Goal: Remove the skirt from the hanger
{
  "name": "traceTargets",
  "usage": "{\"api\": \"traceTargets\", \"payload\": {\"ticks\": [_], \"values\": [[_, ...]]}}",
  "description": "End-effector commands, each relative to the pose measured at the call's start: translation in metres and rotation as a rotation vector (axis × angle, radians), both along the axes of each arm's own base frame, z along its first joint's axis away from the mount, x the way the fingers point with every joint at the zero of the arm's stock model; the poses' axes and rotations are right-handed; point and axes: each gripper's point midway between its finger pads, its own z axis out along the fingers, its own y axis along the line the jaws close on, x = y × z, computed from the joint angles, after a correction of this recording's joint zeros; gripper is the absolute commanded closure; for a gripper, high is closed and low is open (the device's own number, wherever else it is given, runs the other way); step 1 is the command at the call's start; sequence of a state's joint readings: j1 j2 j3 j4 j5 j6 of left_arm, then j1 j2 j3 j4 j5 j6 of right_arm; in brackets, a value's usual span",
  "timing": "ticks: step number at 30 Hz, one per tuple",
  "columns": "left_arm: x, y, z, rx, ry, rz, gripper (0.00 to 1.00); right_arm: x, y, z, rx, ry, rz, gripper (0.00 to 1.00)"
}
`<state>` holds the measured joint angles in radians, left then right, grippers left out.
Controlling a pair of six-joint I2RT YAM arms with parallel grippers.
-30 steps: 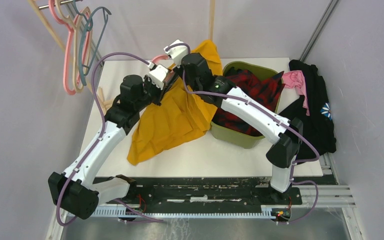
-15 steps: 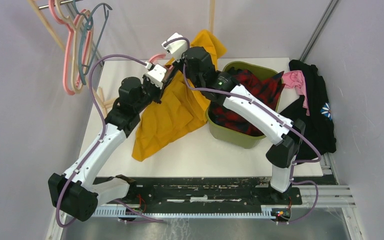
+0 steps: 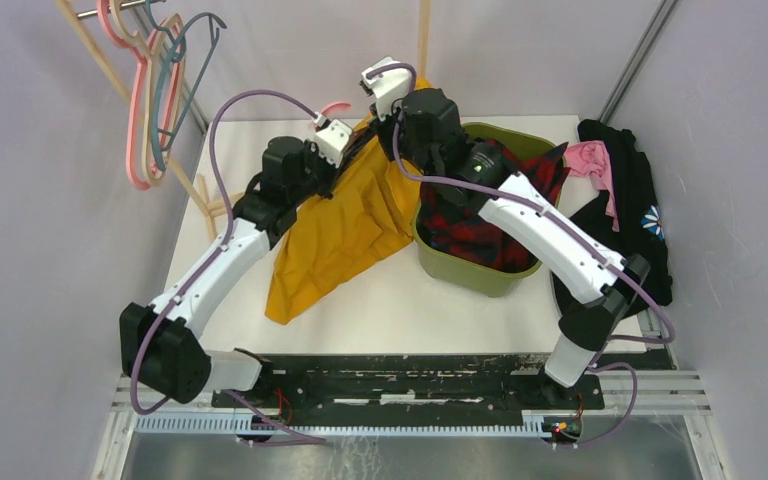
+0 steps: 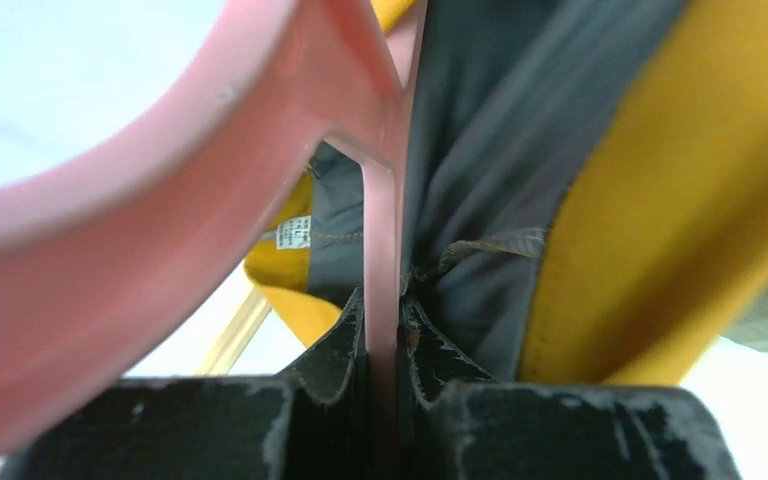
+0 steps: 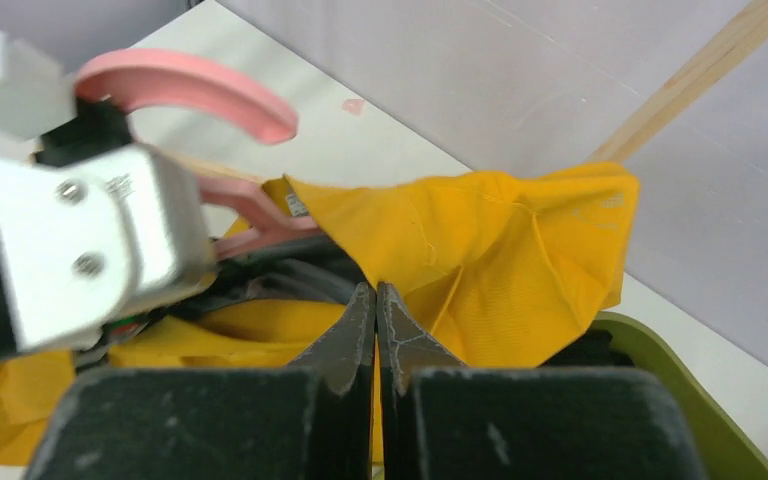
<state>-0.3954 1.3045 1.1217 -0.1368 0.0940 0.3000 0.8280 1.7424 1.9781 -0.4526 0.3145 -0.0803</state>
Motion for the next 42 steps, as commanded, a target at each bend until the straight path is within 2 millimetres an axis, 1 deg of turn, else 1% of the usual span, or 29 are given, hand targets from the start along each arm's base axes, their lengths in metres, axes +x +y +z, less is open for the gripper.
{"api": "traceTargets", "payload": {"ticks": [1,4,6,11,14,17,18,19,20,21,22,23,24,25,27,28,30,32,34,36,42], "values": [[0.017,0.009,0.032,0.049,-0.067,0.042,0.97,-0.008,-0.051,0.094,0.176,-0.195,-0.108,0.99],[0.012,0.008,0.038,0.027,-0.063,0.039,0.97,0.009,-0.071,0.096,0.085,-0.265,-0.205,0.99],[0.005,0.009,0.037,0.018,-0.037,0.038,0.97,0.024,-0.084,0.096,0.051,-0.295,-0.26,0.99],[-0.023,0.01,0.029,0.004,0.02,-0.006,0.97,0.057,-0.112,0.1,0.01,-0.346,-0.354,0.99],[-0.041,0.016,0.018,0.028,0.052,-0.019,0.97,0.073,-0.131,0.107,0.015,-0.367,-0.411,0.99],[-0.059,0.025,0.004,0.06,0.095,-0.013,0.97,0.088,-0.149,0.109,0.037,-0.368,-0.456,0.99],[-0.064,0.028,0.0,0.066,0.105,-0.013,0.97,0.092,-0.152,0.107,0.043,-0.363,-0.455,0.99],[-0.069,0.03,-0.004,0.072,0.111,-0.015,0.97,0.094,-0.15,0.102,0.036,-0.351,-0.439,0.99],[-0.071,0.032,-0.002,0.069,0.102,-0.009,0.97,0.096,-0.145,0.098,0.025,-0.343,-0.41,0.99],[-0.071,0.033,0.001,0.066,0.093,-0.003,0.97,0.096,-0.135,0.09,-0.001,-0.32,-0.354,0.99],[-0.066,0.034,0.003,0.066,0.085,0.013,0.97,0.093,-0.125,0.084,-0.021,-0.307,-0.308,0.99],[-0.06,0.034,0.007,0.063,0.074,0.029,0.97,0.088,-0.115,0.078,-0.041,-0.298,-0.284,0.93],[-0.053,0.033,0.01,0.062,0.066,0.039,0.97,0.083,-0.106,0.074,-0.056,-0.292,-0.269,0.82],[-0.045,0.031,0.014,0.059,0.055,0.048,0.97,0.075,-0.096,0.069,-0.062,-0.279,-0.249,0.65],[-0.031,0.026,0.027,0.04,0.026,0.055,0.97,0.061,-0.079,0.059,-0.032,-0.226,-0.21,0.52],[-0.025,0.022,0.032,0.032,0.015,0.053,0.97,0.053,-0.069,0.053,-0.011,-0.188,-0.169,0.48],[-0.019,0.017,0.04,0.02,-0.002,0.049,0.97,0.038,-0.047,0.043,0.075,-0.108,-0.114,0.45],[-0.017,0.012,0.045,0.016,-0.013,0.044,0.97,0.025,-0.027,0.031,0.102,-0.058,-0.055,0.45],[-0.015,0.014,0.05,0.016,-0.025,0.059,0.97,0.015,-0.01,0.017,0.096,-0.027,-0.005,0.45],[-0.014,0.016,0.056,0.013,-0.036,0.076,0.97,0.007,0.001,0.006,0.101,0.006,0.021,0.45],[-0.011,0.016,0.077,-0.029,-0.07,0.093,0.97,-0.006,0.02,-0.014,0.157,0.105,0.085,0.43]]}}
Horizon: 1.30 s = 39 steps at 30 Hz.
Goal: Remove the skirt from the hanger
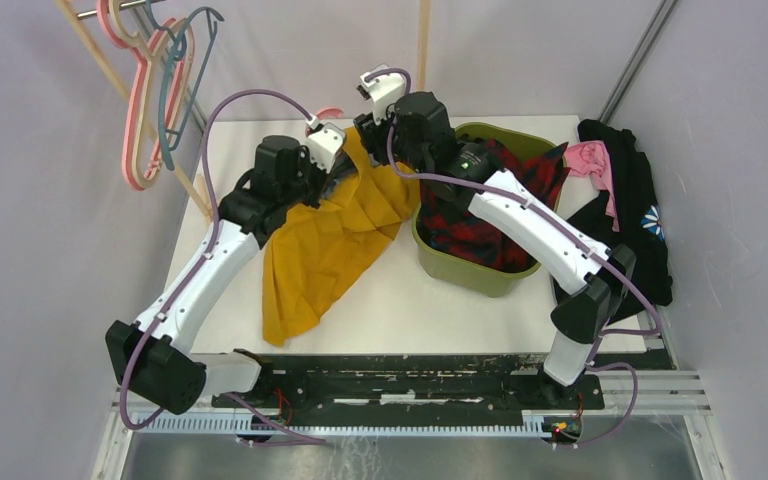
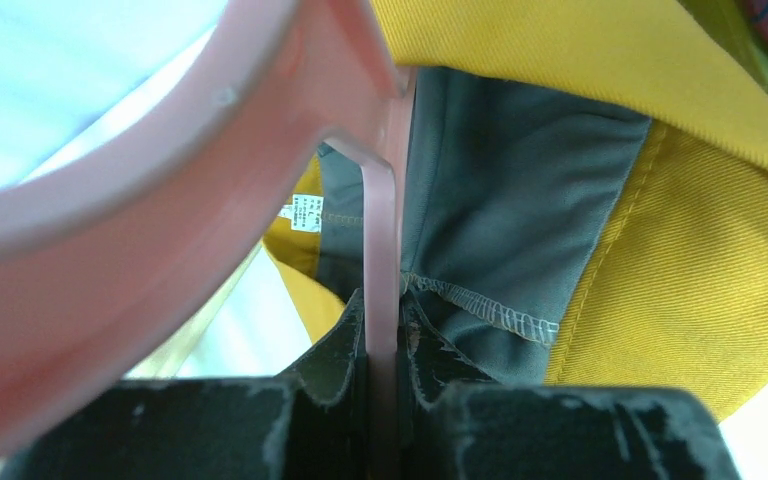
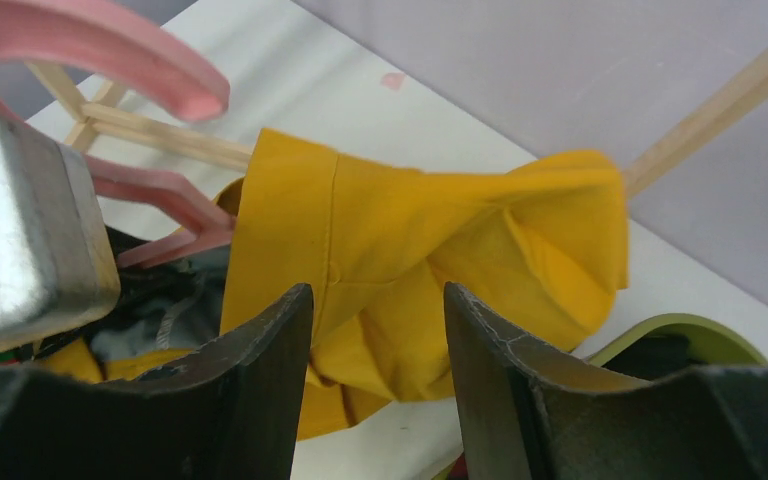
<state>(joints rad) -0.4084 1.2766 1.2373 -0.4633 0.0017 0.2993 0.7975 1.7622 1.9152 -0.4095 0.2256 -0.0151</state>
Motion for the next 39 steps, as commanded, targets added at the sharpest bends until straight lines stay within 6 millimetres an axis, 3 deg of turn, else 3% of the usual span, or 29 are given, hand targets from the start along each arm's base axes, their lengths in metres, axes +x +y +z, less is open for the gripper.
{"api": "traceTargets", "payload": {"ticks": [1,14,25,32,34,35,37,39], "values": [[0.019,-0.009,0.083,-0.134,-0.231,0.022,0.97,-0.017,0.012,0.015,0.125,0.044,0.052,0.43],[0.035,-0.009,0.061,-0.115,-0.202,0.069,0.97,-0.049,0.029,0.025,0.139,0.051,0.134,0.42],[0.013,-0.023,0.092,-0.244,-0.202,0.003,0.97,-0.015,0.018,-0.013,0.046,0.026,-0.04,0.43],[-0.021,-0.036,0.103,-0.341,-0.188,-0.1,0.97,0.009,0.014,-0.009,0.013,-0.042,-0.138,0.44],[-0.031,-0.038,0.103,-0.358,-0.183,-0.129,0.97,0.015,0.013,-0.009,-0.001,-0.054,-0.16,0.51],[-0.035,-0.038,0.102,-0.361,-0.181,-0.133,0.97,0.018,0.011,-0.007,0.0,-0.061,-0.182,0.63],[-0.041,-0.036,0.097,-0.357,-0.173,-0.134,0.97,0.023,0.005,-0.001,0.012,-0.079,-0.236,0.94],[-0.041,-0.032,0.087,-0.333,-0.165,-0.118,0.97,0.025,-0.003,0.007,0.043,-0.1,-0.29,0.99]]}}
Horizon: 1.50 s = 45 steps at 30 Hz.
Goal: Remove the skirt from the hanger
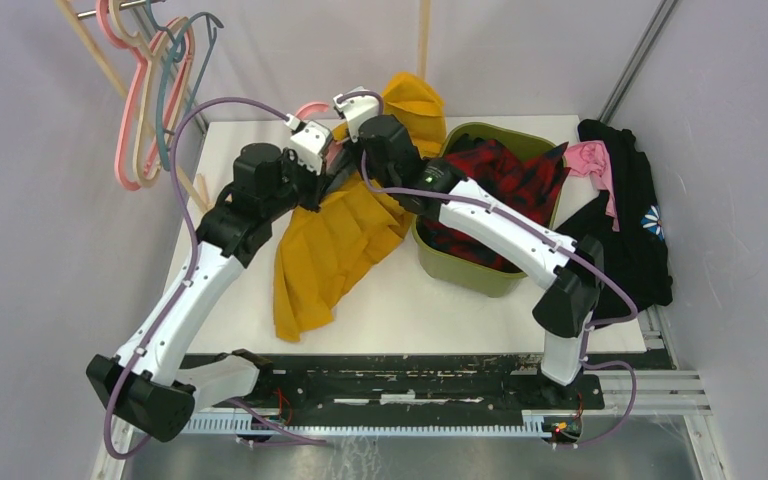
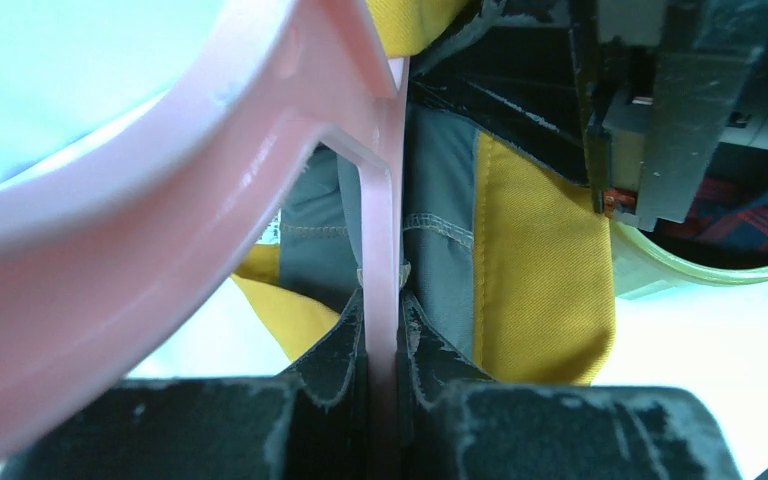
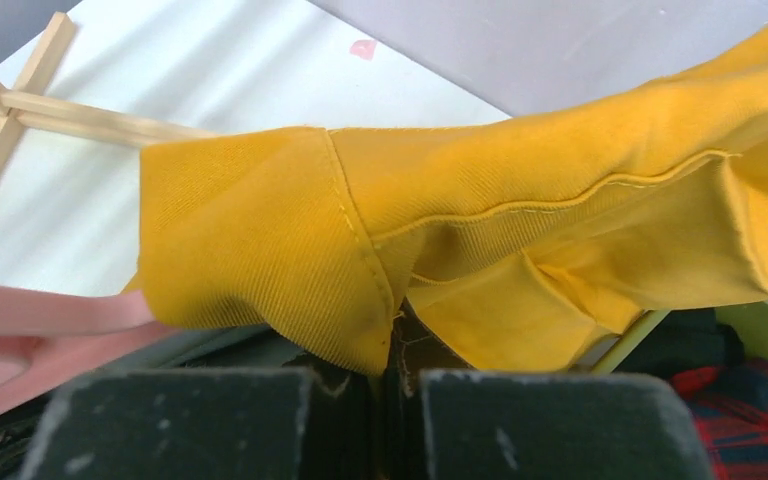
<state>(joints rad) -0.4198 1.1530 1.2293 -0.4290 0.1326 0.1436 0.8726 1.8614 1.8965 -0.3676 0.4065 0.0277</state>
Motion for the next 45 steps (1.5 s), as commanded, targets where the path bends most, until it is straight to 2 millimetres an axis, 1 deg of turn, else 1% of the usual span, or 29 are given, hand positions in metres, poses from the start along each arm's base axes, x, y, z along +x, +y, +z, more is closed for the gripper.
{"api": "traceTargets", "payload": {"ticks": [1,3,5,8,10,12,13,17,18,21,22,24,25,26,28,29,31,33,35,37,39,41,43,45], "values": [[-0.01,-0.007,0.034,-0.085,-0.111,-0.035,0.97,0.02,-0.032,0.061,0.1,-0.157,-0.197,0.99],[-0.007,-0.003,0.021,-0.056,-0.099,-0.021,0.97,0.02,-0.041,0.074,0.133,-0.19,-0.238,0.99],[0.0,0.001,0.004,-0.025,-0.075,0.011,0.97,0.019,-0.051,0.088,0.144,-0.221,-0.276,0.99],[0.008,0.003,-0.022,0.027,-0.019,0.034,0.97,0.018,-0.066,0.113,0.129,-0.29,-0.316,0.99],[0.009,0.006,-0.032,0.05,0.001,0.041,0.97,0.019,-0.076,0.132,0.108,-0.341,-0.335,0.99],[0.007,0.01,-0.04,0.075,0.02,0.05,0.97,0.024,-0.085,0.142,0.088,-0.375,-0.35,0.99],[0.005,0.012,-0.042,0.085,0.022,0.052,0.97,0.03,-0.091,0.144,0.083,-0.386,-0.364,0.99],[-0.006,0.022,-0.054,0.137,0.07,0.061,0.97,0.059,-0.127,0.15,0.069,-0.408,-0.445,0.99],[-0.009,0.025,-0.057,0.148,0.08,0.066,0.97,0.067,-0.141,0.153,0.068,-0.415,-0.469,0.99],[-0.016,0.033,-0.071,0.186,0.114,0.08,0.97,0.085,-0.172,0.162,0.076,-0.438,-0.525,0.99],[-0.018,0.035,-0.074,0.195,0.123,0.086,0.97,0.09,-0.184,0.162,0.079,-0.438,-0.545,0.99],[-0.019,0.039,-0.073,0.201,0.117,0.104,0.97,0.099,-0.202,0.158,0.077,-0.427,-0.574,0.99],[-0.017,0.04,-0.067,0.197,0.1,0.112,0.97,0.102,-0.208,0.154,0.084,-0.416,-0.583,0.99],[-0.013,0.04,-0.059,0.19,0.073,0.119,0.97,0.104,-0.21,0.147,0.093,-0.395,-0.578,0.99],[0.001,0.039,-0.035,0.173,-0.005,0.142,0.97,0.103,-0.2,0.135,0.132,-0.343,-0.539,0.99],[0.012,0.036,-0.018,0.151,-0.064,0.153,0.97,0.102,-0.192,0.128,0.164,-0.306,-0.511,0.99],[0.033,0.029,0.008,0.124,-0.142,0.165,0.97,0.097,-0.173,0.112,0.212,-0.241,-0.462,0.99],[0.053,0.018,0.036,0.09,-0.202,0.16,0.97,0.088,-0.149,0.098,0.25,-0.187,-0.406,0.99],[0.065,0.008,0.067,0.03,-0.262,0.152,0.97,0.075,-0.127,0.088,0.269,-0.146,-0.355,0.99],[0.07,0.001,0.095,-0.04,-0.321,0.147,0.97,0.062,-0.105,0.076,0.296,-0.097,-0.301,0.99],[0.073,-0.003,0.112,-0.089,-0.364,0.146,0.97,0.05,-0.088,0.066,0.315,-0.053,-0.261,0.99],[0.078,-0.005,0.123,-0.117,-0.404,0.152,0.97,0.04,-0.074,0.058,0.35,-0.003,-0.221,0.99],[0.087,-0.007,0.132,-0.139,-0.446,0.16,0.97,0.031,-0.062,0.052,0.404,0.051,-0.175,0.99],[0.097,-0.017,0.145,-0.188,-0.491,0.142,0.97,0.022,-0.052,0.049,0.433,0.081,-0.137,0.99]]}}
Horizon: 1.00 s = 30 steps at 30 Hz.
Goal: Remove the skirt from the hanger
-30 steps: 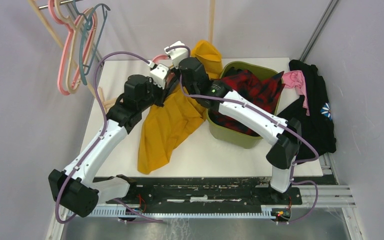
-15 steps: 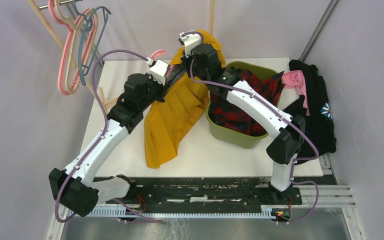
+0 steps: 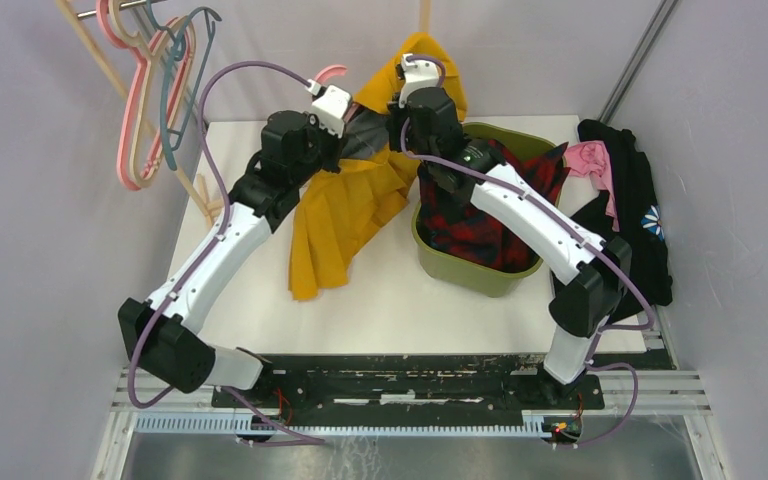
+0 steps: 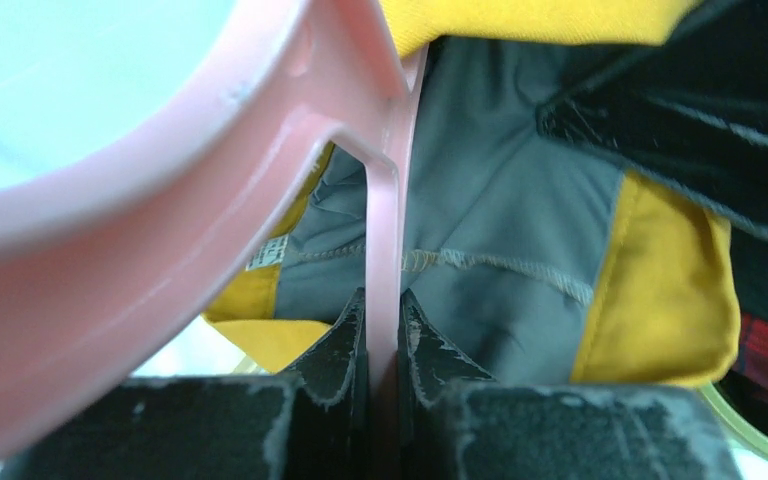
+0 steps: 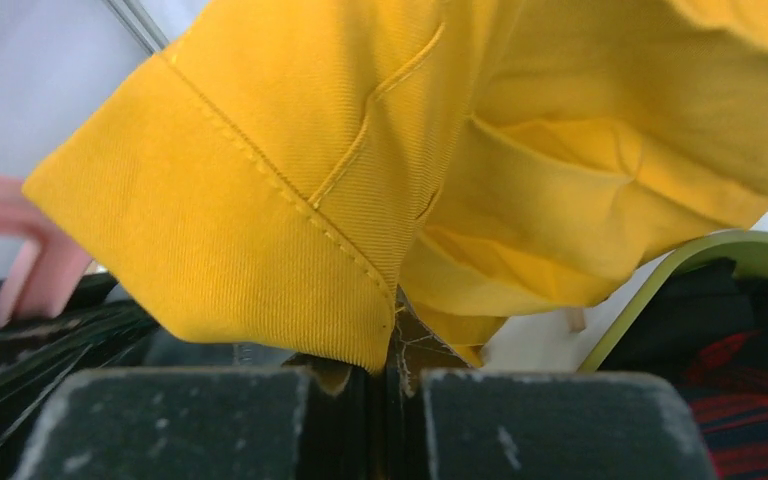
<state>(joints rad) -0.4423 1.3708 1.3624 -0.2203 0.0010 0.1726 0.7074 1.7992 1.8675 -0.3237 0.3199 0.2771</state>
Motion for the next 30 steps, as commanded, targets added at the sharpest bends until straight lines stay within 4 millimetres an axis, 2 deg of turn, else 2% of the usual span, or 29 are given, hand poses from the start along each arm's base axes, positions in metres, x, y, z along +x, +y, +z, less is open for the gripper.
{"api": "traceTargets", "payload": {"ticks": [1,3,5,9,16,20,23,26,30], "values": [[0.029,-0.009,0.127,-0.216,-0.379,0.009,0.97,-0.021,0.006,0.018,0.144,0.019,0.028,0.99],[0.033,-0.026,0.143,-0.295,-0.396,-0.05,0.97,-0.024,0.009,0.02,0.133,0.01,0.043,0.99],[0.029,-0.042,0.154,-0.381,-0.391,-0.12,0.97,-0.025,0.009,0.026,0.123,-0.012,0.052,0.99],[0.016,-0.07,0.147,-0.444,-0.357,-0.213,0.97,-0.027,0.011,0.036,0.122,-0.038,0.077,0.99],[0.023,-0.083,0.173,-0.571,-0.442,-0.249,0.97,-0.048,0.031,0.038,0.165,-0.017,0.173,0.99],[0.036,-0.079,0.18,-0.577,-0.486,-0.206,0.97,-0.062,0.035,0.03,0.169,0.007,0.199,0.99],[0.038,-0.071,0.189,-0.531,-0.504,-0.178,0.97,-0.069,0.034,0.023,0.149,0.014,0.205,0.99],[0.036,-0.056,0.201,-0.52,-0.526,-0.145,0.97,-0.073,0.028,0.02,0.136,0.013,0.199,0.99],[0.018,-0.04,0.234,-0.518,-0.543,-0.129,0.97,-0.073,0.019,0.013,0.08,-0.009,0.186,0.99]]}}
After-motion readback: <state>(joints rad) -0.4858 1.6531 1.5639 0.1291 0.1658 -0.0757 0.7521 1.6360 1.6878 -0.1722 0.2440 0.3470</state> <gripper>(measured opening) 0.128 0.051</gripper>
